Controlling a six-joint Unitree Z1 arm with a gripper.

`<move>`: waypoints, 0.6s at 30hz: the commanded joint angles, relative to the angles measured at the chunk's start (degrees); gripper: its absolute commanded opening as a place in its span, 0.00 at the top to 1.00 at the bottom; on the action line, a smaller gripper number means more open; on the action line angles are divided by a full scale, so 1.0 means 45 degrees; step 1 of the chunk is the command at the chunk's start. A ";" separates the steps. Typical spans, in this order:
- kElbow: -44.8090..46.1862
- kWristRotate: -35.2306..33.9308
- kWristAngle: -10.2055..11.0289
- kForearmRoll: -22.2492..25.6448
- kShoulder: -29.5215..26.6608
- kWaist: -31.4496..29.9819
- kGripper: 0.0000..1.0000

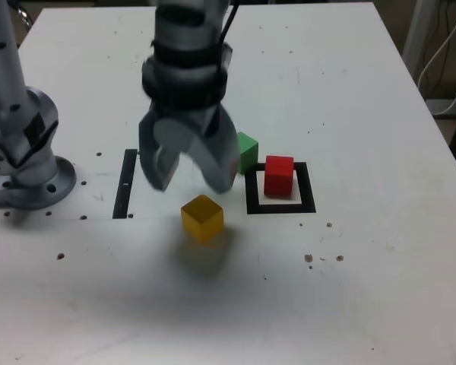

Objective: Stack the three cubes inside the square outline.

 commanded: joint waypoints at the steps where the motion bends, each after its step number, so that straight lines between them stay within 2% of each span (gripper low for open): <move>1: 0.0385 -0.0455 -0.0065 -0.0646 0.0215 -0.0598 0.00; 11: 0.1739 -0.0782 0.0148 -0.2539 0.0683 -0.1102 0.00; 18: 0.2105 -0.0790 0.0200 -0.3072 0.1051 -0.1102 0.01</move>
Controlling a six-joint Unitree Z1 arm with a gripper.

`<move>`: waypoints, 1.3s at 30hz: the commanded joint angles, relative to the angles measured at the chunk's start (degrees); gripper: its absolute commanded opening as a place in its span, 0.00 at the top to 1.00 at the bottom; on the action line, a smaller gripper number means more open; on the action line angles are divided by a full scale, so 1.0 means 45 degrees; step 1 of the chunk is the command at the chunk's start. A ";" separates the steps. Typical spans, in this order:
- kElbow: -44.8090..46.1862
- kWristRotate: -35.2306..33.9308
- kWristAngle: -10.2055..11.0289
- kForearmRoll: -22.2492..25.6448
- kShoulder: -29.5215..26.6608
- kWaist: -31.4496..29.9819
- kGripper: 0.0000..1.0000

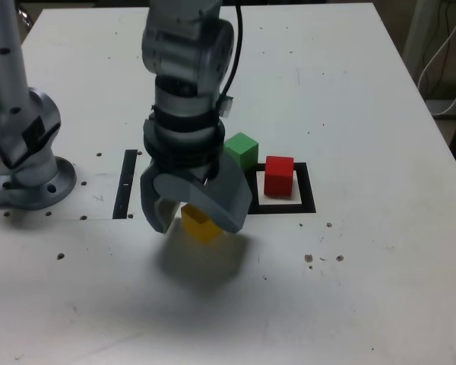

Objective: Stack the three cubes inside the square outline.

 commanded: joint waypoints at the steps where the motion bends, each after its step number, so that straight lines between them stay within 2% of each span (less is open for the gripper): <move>1: 0.0051 -0.0027 -0.0017 -0.0123 0.0219 -0.0006 0.01; 6: 0.0191 -0.0054 0.0044 -0.0348 0.0527 -0.0004 0.08; 16: 0.0316 -0.0379 0.0684 -0.0289 0.0727 0.0130 0.32; 21: 0.0164 -0.0379 0.0685 -0.0331 0.0915 0.0139 0.40; 27: 0.0072 -0.0379 0.0685 -0.0446 0.1072 0.0140 0.56; 32: 0.0019 -0.0379 0.0697 -0.0420 0.1087 0.0142 0.64; 39: -0.0146 -0.0364 0.0857 -0.0354 0.0960 0.0139 0.78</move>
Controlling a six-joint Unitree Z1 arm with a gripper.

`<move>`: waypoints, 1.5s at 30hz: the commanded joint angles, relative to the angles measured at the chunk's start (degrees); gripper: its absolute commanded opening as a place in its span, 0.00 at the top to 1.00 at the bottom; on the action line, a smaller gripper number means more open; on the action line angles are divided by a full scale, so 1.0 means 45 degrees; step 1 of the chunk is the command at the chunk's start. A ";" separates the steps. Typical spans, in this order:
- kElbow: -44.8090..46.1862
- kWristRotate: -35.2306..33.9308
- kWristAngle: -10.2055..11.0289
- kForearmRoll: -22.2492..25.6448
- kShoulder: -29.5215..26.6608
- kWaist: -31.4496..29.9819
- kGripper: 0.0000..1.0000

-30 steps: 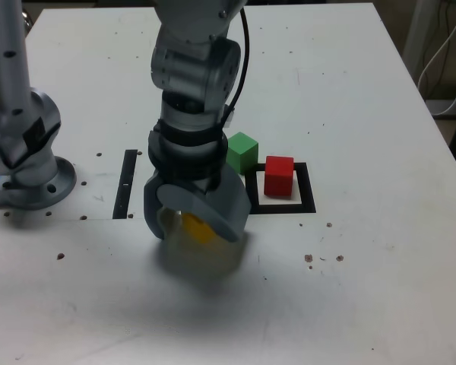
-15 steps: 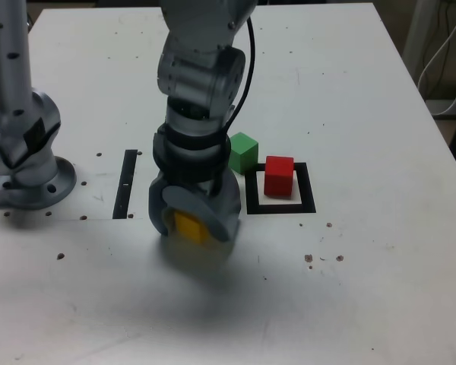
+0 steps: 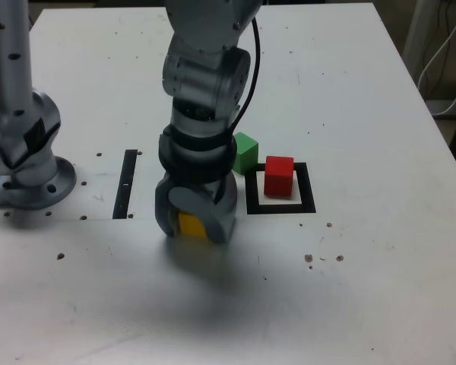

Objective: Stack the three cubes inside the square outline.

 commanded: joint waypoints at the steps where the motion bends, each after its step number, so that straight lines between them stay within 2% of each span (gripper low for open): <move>1: -0.0122 0.0007 0.0079 0.0053 -0.0129 0.0019 0.80; 6: -0.0662 0.0103 0.0389 0.0911 -0.0627 0.0056 0.82; 13: -0.2811 0.0174 0.1069 0.3785 -0.1001 0.0076 0.83; 16: -0.3870 0.0410 0.1276 0.4674 -0.1002 0.0191 0.83; 25: -0.6442 0.1755 0.1278 0.6091 -0.0424 0.1581 0.83; 33: -0.7246 0.2576 0.1379 0.6199 0.0500 0.2840 0.83; 45: -0.7378 0.2731 0.1186 0.5436 0.1395 0.3058 0.83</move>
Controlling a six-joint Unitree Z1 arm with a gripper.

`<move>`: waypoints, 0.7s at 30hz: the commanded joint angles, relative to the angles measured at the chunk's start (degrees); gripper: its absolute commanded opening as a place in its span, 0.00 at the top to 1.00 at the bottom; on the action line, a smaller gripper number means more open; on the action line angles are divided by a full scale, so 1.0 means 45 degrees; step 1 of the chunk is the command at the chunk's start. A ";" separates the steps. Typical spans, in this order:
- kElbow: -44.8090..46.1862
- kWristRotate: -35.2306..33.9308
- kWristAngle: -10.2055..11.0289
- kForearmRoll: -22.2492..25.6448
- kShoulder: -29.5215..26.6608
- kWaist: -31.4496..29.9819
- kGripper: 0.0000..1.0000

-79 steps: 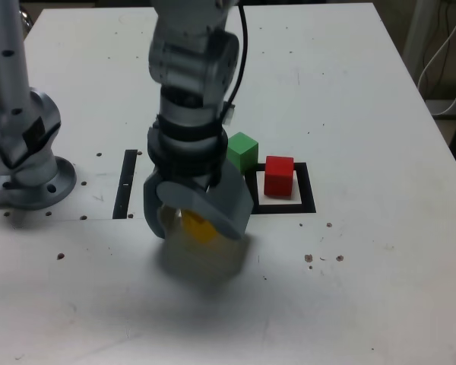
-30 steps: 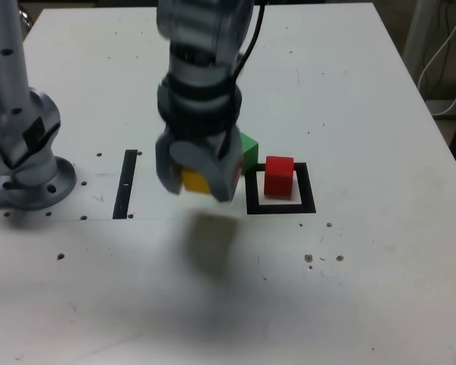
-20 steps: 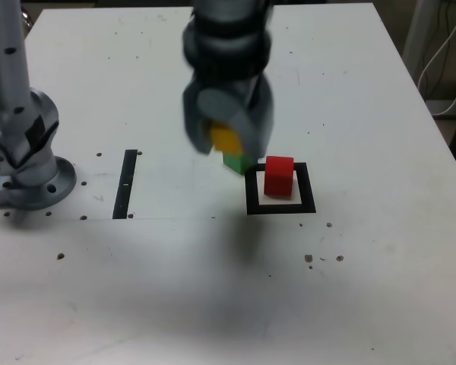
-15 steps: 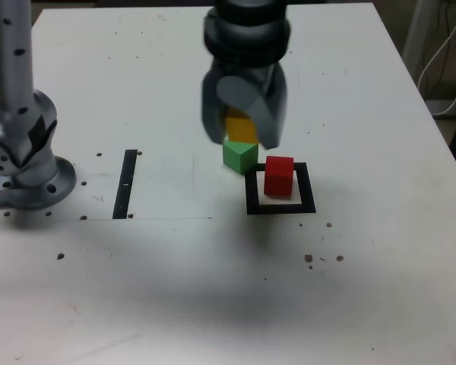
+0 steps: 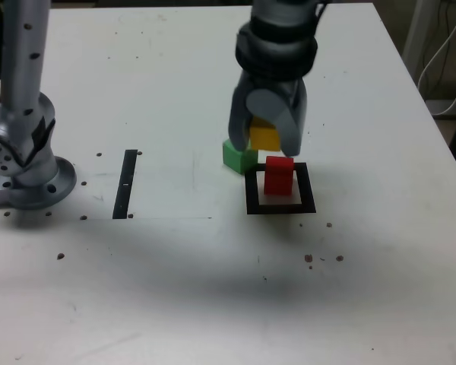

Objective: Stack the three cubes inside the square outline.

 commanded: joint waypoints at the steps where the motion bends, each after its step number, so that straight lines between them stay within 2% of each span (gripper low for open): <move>1: -0.0083 0.0053 -0.0043 -0.0124 0.0097 0.0056 0.82; 11: 0.0007 0.0174 -0.0054 -0.0884 0.0531 0.0274 0.82; 21: 0.0252 0.0301 -0.0239 -0.1133 0.0881 0.0479 0.82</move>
